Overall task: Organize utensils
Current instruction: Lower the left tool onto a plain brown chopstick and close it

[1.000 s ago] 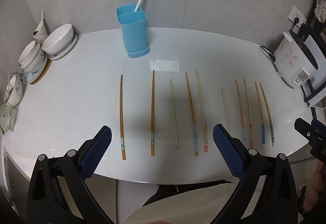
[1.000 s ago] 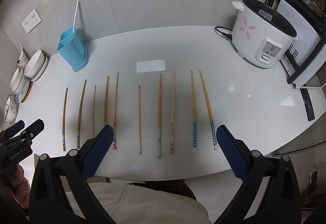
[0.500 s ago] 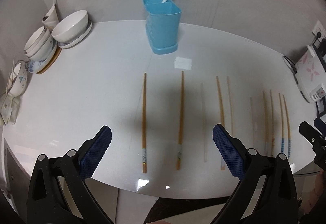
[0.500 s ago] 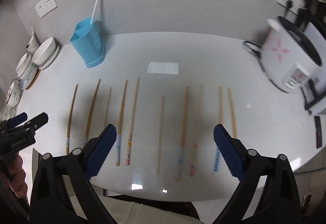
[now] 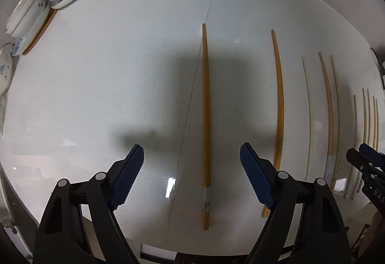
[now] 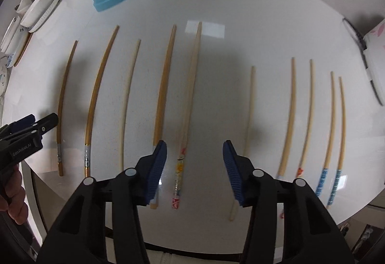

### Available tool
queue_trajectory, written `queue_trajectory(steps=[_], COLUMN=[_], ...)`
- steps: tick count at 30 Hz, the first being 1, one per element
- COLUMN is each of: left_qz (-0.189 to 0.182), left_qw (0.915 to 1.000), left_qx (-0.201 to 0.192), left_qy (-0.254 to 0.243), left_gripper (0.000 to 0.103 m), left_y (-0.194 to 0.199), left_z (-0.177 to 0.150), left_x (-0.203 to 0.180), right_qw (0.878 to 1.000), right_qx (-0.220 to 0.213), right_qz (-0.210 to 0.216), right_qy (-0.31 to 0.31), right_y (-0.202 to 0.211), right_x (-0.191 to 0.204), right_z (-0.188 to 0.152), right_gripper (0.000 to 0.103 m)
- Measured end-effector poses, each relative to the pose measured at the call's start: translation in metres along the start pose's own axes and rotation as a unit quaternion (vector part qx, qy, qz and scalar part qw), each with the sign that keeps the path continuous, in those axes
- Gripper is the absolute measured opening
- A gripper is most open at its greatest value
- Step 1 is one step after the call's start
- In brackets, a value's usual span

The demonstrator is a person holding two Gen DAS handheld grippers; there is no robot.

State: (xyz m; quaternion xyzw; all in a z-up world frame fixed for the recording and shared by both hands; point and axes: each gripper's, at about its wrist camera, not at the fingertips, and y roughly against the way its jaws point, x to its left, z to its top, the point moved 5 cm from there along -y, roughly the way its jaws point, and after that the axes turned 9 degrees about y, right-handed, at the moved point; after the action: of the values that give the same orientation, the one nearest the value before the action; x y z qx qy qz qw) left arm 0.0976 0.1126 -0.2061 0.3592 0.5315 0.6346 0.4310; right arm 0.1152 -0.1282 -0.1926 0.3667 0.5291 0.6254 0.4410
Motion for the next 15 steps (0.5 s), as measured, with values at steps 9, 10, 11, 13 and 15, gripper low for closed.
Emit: queue_trajectory(steps=[9,10,11,13,15], left_qz=[-0.002,-0.004,-0.004,-0.004,-0.003], left_qw=[0.9989,0.9988,0.9988,0.9985,0.9979], left_qx=[0.039,0.041,0.043,0.048,0.055], left_qy=[-0.026,-0.026,-0.025,-0.027,-0.033], left_gripper=[0.065,0.063,0.063,0.061,0.055], left_y=[-0.021,-0.022,-0.023,-0.027,-0.026], left_z=[-0.003,-0.002,-0.002,0.004,0.005], left_x=[-0.008,-0.009,-0.009,-0.013,-0.02], right_qw=[0.999,0.999,0.999,0.999,0.998], right_qx=[0.035,0.037,0.041,0.049,0.056], right_qz=[0.003,0.003,0.004,0.004,0.007], right_qy=[-0.005,-0.005,-0.006,-0.009,-0.014], right_y=[-0.014,-0.014,-0.016,-0.019,-0.028], right_x=[0.004,0.004,0.004,0.003,0.009], right_z=[0.0,0.0,-0.001,-0.002,0.006], right_gripper=[0.026,0.025,0.024,0.02,0.016])
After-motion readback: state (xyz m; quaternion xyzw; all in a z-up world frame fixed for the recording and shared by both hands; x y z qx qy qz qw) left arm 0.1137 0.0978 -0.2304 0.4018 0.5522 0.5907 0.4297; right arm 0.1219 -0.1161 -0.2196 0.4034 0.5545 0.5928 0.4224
